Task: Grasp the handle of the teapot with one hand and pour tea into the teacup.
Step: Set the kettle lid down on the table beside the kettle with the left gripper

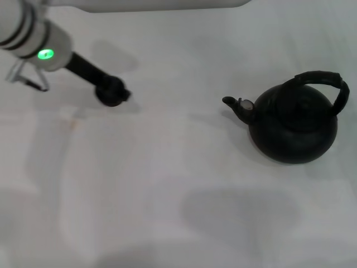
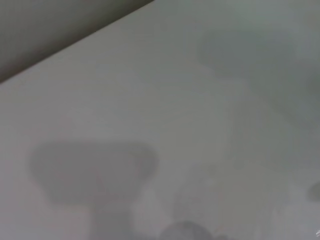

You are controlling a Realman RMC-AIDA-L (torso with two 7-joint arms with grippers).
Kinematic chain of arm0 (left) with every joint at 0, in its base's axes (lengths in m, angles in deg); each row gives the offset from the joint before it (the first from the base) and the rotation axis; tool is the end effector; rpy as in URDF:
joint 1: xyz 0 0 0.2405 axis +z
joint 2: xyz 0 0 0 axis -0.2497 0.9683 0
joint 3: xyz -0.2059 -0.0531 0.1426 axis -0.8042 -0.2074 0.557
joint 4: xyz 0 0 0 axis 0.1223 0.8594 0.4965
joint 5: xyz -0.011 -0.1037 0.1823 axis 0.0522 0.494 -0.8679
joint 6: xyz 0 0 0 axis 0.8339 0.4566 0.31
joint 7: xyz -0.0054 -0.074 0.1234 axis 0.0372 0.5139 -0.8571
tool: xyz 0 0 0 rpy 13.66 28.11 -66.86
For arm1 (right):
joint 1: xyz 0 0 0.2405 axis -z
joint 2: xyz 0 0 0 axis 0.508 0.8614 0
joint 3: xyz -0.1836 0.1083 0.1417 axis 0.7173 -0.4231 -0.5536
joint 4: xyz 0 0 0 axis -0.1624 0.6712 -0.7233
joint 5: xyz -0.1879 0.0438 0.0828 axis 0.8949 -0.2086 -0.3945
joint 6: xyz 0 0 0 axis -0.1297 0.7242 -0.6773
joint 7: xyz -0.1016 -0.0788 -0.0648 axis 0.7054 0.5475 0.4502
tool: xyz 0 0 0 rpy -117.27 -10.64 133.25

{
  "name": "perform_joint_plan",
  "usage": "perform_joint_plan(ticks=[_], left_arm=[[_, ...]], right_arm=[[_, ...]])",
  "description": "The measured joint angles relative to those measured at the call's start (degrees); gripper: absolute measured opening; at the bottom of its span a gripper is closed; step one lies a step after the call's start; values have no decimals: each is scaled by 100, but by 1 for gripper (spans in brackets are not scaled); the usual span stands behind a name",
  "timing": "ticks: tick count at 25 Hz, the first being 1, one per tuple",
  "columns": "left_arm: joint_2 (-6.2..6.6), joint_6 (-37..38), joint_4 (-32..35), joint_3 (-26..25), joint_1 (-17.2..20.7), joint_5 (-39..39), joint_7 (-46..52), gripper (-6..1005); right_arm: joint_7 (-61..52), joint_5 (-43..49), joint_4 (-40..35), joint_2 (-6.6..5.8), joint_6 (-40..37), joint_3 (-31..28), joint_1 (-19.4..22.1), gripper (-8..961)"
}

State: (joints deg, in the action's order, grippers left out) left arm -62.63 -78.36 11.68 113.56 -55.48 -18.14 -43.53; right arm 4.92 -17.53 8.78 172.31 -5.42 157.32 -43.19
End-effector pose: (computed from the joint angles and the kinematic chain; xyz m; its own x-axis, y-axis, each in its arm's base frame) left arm -0.1866 0.3925 -0.0178 0.6910 0.7170 -0.0923 0.6019 -0.6413 -0.4758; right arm 0.3825 0.2682 0.0415 0.6038 0.1005 -0.7908 -0.7910 -0.0475 -0.6100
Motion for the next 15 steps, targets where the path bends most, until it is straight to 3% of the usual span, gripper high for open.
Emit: perform_joint_plan(ticks=[7, 15], left_arm=[[-21, 592, -401, 1442, -571, 718, -14, 701], [-58, 895, -807, 2271, -955, 1144, -17, 702]], right_arm=[[-2, 0, 0, 0, 0, 0, 0, 873], [-12, 0, 0, 0, -1, 0, 0, 873]])
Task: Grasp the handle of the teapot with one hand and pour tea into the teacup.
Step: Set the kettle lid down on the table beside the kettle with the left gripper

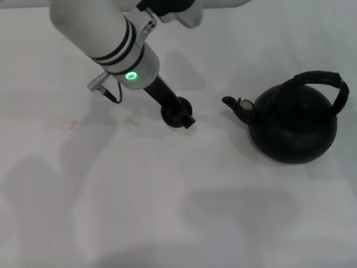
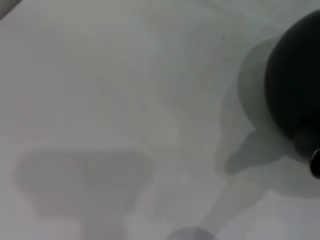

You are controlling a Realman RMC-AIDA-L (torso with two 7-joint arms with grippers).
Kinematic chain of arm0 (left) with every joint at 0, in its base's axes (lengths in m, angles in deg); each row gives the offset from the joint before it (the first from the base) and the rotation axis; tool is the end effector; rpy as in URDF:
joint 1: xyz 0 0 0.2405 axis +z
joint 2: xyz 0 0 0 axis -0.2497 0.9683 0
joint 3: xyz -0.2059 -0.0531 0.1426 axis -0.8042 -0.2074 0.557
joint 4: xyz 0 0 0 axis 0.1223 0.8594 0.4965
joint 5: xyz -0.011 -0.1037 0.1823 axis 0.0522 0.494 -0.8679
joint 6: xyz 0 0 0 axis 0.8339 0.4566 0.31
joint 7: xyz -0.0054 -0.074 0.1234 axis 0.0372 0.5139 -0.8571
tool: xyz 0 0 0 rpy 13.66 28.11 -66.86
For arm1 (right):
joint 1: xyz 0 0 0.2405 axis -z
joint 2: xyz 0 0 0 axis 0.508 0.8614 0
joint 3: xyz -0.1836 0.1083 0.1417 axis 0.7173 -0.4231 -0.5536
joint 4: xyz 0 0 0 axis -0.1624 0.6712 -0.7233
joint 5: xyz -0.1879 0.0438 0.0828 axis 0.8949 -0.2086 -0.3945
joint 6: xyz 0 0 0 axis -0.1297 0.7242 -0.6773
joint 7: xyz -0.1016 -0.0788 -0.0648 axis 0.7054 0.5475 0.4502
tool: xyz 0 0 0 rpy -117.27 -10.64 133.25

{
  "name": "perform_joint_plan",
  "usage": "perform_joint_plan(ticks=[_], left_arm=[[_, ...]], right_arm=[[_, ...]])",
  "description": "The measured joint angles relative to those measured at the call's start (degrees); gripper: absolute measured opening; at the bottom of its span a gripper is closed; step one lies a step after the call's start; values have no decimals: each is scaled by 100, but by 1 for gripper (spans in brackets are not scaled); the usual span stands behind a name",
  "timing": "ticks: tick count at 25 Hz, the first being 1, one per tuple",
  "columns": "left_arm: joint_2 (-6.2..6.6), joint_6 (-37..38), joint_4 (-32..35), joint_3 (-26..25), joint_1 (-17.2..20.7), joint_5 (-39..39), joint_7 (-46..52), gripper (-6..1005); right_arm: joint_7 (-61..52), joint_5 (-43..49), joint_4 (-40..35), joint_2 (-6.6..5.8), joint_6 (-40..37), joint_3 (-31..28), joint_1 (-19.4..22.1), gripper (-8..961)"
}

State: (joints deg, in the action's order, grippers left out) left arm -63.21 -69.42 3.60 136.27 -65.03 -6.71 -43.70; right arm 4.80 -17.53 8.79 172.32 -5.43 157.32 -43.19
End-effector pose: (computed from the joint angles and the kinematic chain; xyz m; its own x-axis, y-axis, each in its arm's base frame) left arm -0.1247 0.3751 -0.1001 0.8396 0.4736 -0.2659 0.3848 -0.8642 -0.3242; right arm 0.3825 0.2681 0.0414 0.6021 0.1004 -0.7921 -0.7923 -0.0478 -0.6083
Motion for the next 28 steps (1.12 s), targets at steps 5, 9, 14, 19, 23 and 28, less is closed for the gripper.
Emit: perform_joint_plan(ticks=[5, 9, 14, 19, 23, 28], left_arm=[[-9, 175, -12, 282, 10, 206, -21, 701], [-21, 254, -52, 424, 35, 277, -19, 701], [-14, 303, -269, 450, 10, 391, -26, 703], [-11, 406, -385, 454, 13, 401, -37, 709], [-3, 407, -368, 458, 16, 415, -37, 714], [-3, 449, -457, 550, -15, 425, -45, 720]], right_arm=[[1, 0, 0, 0, 0, 0, 0, 873], [5, 0, -4, 0, 0, 0, 0, 873], [5, 0, -3, 0, 5, 0, -14, 873], [-6, 0, 0, 0, 34, 0, -17, 873], [4, 0, 0, 0, 47, 0, -18, 873], [-10, 0, 1, 0, 53, 0, -18, 872]])
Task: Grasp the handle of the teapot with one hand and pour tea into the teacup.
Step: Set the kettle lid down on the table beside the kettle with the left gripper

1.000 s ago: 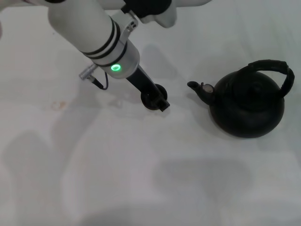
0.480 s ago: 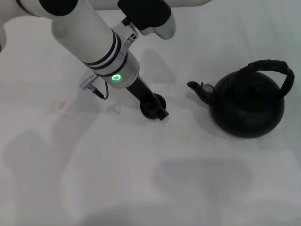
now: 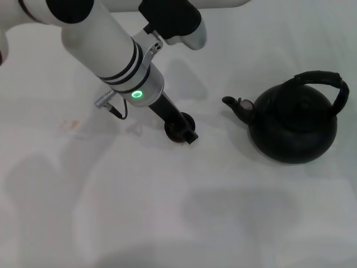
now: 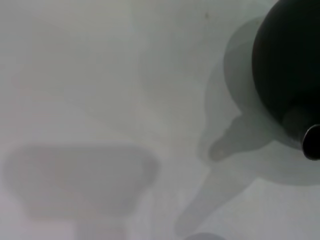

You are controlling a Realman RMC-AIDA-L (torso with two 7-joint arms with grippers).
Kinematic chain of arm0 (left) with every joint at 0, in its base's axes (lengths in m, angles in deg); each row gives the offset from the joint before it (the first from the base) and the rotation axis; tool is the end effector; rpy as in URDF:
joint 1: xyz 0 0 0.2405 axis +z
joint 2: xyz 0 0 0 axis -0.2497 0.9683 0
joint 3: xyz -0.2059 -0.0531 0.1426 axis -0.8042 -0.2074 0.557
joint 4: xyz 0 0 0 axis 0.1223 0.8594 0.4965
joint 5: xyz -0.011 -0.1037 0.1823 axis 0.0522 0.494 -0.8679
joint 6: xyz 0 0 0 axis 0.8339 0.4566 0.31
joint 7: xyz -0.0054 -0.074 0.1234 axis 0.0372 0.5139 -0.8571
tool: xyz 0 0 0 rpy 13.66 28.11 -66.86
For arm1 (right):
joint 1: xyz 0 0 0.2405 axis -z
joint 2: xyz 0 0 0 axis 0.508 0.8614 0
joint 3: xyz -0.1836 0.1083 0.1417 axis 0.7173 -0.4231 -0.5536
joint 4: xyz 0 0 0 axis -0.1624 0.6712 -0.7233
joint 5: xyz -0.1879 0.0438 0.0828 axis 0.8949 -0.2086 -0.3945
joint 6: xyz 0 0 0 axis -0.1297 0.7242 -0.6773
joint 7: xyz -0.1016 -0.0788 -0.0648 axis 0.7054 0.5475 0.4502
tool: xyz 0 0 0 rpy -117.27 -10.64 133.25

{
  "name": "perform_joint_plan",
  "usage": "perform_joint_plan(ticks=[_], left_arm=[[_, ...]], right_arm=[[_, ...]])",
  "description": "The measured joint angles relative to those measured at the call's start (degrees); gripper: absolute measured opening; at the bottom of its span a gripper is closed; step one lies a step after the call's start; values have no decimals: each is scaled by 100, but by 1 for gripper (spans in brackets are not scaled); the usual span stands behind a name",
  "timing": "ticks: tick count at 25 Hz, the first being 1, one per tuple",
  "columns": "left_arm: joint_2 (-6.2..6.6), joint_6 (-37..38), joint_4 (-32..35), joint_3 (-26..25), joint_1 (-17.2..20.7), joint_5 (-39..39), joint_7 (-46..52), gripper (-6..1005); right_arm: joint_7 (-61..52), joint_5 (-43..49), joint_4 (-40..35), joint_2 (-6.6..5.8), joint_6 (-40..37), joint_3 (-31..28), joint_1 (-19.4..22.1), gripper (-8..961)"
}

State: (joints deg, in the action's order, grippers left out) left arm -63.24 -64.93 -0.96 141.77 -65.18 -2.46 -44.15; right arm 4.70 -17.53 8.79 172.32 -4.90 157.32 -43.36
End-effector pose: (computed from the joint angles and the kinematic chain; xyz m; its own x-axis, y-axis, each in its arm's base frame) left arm -0.1380 0.3658 -0.1189 0.8328 0.4751 -0.2841 0.3939 -0.8692 -0.2989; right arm 0.3828 0.2694 0.0408 0.6012 0.0937 -0.7936 -0.7936 -0.0466 -0.6067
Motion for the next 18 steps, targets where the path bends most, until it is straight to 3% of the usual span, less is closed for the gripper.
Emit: perform_joint_plan(ticks=[18], left_arm=[[-6, 12, 29, 26, -28, 7, 2, 742]], right_arm=[[-4, 0, -13, 0, 1, 0, 0, 872]])
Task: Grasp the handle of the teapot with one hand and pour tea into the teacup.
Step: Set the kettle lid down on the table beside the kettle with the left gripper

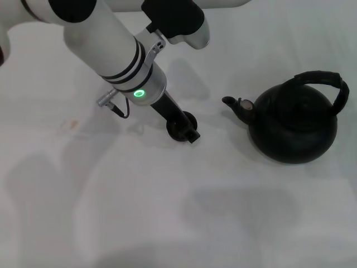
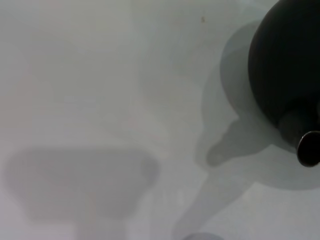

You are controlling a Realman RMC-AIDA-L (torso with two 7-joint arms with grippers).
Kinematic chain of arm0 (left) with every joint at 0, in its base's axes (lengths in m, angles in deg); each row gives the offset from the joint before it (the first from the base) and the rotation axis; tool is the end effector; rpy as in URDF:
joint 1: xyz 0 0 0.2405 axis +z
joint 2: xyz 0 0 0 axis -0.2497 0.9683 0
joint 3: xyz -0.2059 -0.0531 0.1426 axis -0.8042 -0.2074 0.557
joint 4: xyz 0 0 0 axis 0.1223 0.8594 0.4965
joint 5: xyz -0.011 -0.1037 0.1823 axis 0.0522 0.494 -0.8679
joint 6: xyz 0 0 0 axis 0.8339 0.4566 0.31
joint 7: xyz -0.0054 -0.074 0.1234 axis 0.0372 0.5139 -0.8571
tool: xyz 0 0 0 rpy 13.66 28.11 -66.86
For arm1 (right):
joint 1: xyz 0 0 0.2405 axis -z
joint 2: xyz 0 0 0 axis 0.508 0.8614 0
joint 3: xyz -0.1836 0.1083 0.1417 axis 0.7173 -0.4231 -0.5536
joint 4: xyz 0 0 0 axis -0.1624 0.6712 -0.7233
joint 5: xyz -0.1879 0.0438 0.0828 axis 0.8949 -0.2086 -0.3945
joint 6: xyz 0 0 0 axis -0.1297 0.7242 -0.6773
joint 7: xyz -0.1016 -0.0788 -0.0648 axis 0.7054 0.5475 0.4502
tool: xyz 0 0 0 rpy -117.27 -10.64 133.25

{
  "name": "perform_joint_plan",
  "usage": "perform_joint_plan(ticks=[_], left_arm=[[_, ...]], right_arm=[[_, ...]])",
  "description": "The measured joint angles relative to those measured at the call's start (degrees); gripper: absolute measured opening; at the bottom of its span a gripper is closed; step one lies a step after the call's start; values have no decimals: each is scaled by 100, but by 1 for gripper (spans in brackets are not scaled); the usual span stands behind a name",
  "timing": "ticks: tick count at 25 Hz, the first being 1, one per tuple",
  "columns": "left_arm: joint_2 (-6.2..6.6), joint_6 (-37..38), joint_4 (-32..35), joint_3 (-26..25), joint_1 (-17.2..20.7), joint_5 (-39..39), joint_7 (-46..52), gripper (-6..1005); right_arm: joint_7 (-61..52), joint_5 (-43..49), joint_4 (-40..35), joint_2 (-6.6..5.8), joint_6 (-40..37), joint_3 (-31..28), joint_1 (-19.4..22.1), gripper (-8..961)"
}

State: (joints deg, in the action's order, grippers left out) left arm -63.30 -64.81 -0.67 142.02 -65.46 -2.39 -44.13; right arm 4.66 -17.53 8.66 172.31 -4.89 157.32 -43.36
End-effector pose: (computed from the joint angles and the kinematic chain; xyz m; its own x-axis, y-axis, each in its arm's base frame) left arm -0.1345 0.3659 -0.1198 0.8388 0.4654 -0.2827 0.3849 -0.8739 -0.2968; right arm 0.3824 0.2698 0.0410 0.6002 0.0955 -0.7941 -0.7941 -0.0476 -0.6059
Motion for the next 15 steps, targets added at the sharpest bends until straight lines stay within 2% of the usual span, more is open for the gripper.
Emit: perform_joint_plan(ticks=[15], left_arm=[[1, -45, 85, 6, -3, -20, -2, 786]], right_arm=[[-10, 0, 14, 0, 1, 10, -52, 872]])
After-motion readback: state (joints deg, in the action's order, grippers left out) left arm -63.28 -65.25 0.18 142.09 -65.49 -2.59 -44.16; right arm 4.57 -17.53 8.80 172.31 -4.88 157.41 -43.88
